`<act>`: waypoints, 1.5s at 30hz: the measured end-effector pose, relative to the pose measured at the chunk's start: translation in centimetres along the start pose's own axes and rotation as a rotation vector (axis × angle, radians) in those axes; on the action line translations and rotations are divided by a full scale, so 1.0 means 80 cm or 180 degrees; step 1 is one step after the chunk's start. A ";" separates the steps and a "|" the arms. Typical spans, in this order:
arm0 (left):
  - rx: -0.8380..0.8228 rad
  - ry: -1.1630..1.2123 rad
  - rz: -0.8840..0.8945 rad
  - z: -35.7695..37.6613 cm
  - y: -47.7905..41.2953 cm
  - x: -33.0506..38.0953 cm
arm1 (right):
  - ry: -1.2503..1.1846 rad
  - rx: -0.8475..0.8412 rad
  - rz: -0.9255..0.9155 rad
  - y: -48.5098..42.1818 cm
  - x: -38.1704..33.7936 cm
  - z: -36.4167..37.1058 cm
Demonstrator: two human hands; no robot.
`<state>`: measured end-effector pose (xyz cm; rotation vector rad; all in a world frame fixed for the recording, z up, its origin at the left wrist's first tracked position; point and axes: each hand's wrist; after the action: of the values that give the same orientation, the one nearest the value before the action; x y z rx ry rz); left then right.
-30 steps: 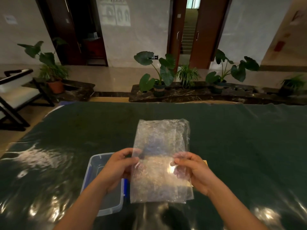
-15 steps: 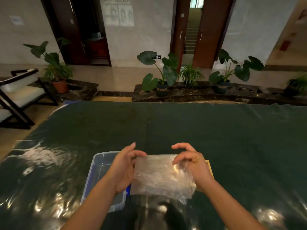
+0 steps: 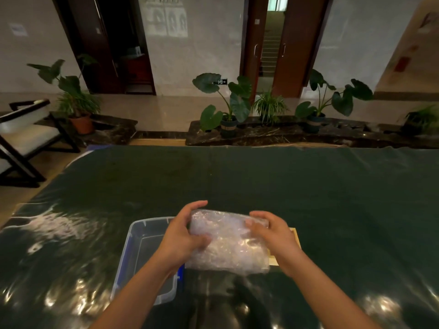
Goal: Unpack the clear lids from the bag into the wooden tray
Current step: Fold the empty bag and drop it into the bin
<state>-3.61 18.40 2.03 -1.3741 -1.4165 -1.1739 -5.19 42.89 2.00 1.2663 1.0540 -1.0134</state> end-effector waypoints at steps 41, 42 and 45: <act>0.0169 0.0855 -0.1025 0.011 0.007 0.008 | -0.0667 -0.0218 0.0473 0.017 0.031 0.036; 0.0148 0.0668 -0.0908 0.007 0.006 0.008 | -0.0652 -0.0339 0.0493 0.017 0.027 0.032; 0.0395 0.0380 -0.0670 0.004 0.003 0.010 | -0.0685 -0.0729 0.0528 0.014 0.018 0.022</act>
<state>-3.45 18.87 2.77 -1.0719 -1.5483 -1.2574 -3.68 41.18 0.86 1.0158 0.8575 -0.8548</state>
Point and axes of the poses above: each hand's wrist, its own y-axis away from the middle knuckle, its own z-axis out of the palm, x = y × z, and after that the axes turned 4 degrees about -y, right-handed
